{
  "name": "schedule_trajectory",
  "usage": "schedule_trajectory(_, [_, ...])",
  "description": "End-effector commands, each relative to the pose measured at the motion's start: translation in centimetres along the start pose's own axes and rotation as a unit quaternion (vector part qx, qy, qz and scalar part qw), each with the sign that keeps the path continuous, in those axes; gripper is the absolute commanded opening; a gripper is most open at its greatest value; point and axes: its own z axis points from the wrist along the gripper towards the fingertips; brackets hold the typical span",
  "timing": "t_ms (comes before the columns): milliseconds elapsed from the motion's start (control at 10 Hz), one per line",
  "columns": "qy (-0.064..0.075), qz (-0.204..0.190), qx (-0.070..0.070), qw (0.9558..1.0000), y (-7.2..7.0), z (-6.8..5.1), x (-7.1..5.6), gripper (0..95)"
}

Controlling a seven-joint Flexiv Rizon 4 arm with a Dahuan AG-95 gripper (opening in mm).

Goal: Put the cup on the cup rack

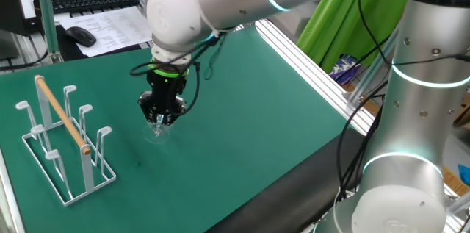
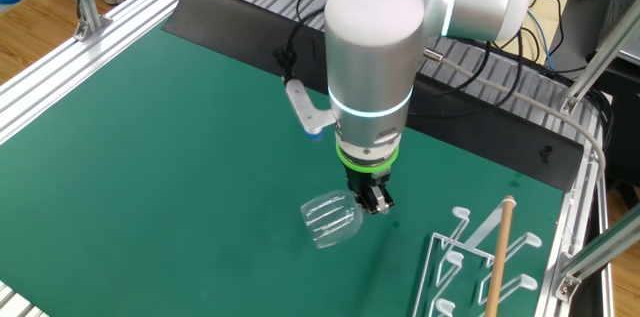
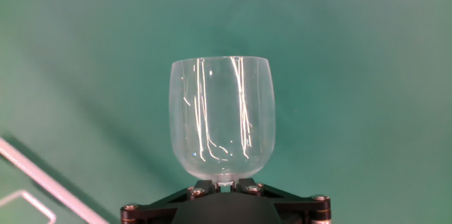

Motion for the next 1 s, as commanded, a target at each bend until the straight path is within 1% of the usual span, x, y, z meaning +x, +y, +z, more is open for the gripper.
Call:
schedule_trajectory(100, [0.024,-0.002,0.004,0.9997,-0.1,-0.2,1.5,0.0])
schedule_trajectory(200, [0.032,-0.001,0.01,0.9994,0.0,-0.2,2.1,0.0])
schedule_trajectory(400, [0.044,0.002,0.015,0.9989,0.2,-0.6,3.3,0.0])
schedule_trajectory(700, [0.064,-0.001,0.023,0.9977,0.2,-1.4,4.1,0.0])
schedule_trajectory(800, [0.069,-0.003,0.027,0.9972,0.0,-1.9,4.5,0.0])
schedule_trajectory(1000, [0.077,0.0,0.029,0.9966,0.0,-2.5,5.2,0.0])
